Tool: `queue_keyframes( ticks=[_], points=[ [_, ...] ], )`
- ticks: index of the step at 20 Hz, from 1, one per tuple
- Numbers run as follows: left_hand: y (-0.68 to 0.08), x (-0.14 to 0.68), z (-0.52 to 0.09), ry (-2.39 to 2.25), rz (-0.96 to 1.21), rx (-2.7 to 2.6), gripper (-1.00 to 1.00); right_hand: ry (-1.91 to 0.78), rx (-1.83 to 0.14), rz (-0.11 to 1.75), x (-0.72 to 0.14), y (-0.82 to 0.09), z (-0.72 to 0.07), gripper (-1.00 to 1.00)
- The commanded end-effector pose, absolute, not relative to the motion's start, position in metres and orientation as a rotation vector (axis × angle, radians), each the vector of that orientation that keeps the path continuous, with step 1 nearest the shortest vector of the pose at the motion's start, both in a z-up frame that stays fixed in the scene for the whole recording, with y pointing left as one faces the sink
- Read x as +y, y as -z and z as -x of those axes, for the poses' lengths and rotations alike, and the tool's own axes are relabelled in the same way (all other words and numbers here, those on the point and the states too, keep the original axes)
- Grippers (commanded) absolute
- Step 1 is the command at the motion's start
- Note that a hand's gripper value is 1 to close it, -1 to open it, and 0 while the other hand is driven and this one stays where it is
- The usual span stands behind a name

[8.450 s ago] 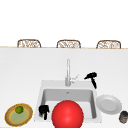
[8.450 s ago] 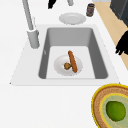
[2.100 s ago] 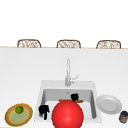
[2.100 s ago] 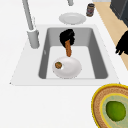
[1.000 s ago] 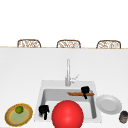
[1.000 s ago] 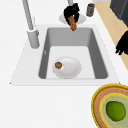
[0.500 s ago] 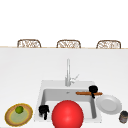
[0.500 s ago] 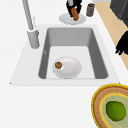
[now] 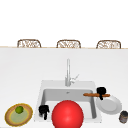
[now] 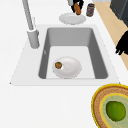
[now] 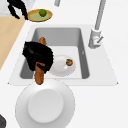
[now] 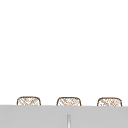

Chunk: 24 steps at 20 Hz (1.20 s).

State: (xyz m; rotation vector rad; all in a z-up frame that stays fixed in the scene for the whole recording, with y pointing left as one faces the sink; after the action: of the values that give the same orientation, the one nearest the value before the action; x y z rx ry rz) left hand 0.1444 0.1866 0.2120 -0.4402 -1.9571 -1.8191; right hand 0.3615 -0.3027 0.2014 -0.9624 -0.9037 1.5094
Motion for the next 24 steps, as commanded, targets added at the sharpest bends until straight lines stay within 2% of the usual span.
queue_keyframes(
  ticks=[1,18,24],
  points=[
    [-0.212,0.187,-0.144,1.819,0.44,-1.957,0.0,-1.494,-0.938,0.929,-0.327,-0.199,-0.362,1.0],
    [-0.212,0.187,-0.144,1.819,0.44,-1.957,0.0,-1.501,-0.929,0.893,-0.439,-0.136,-0.367,1.0],
    [-0.212,0.187,-0.144,1.819,0.44,-1.957,0.0,-1.516,-0.823,1.017,-0.431,-0.083,-0.401,1.0]
  ],
)
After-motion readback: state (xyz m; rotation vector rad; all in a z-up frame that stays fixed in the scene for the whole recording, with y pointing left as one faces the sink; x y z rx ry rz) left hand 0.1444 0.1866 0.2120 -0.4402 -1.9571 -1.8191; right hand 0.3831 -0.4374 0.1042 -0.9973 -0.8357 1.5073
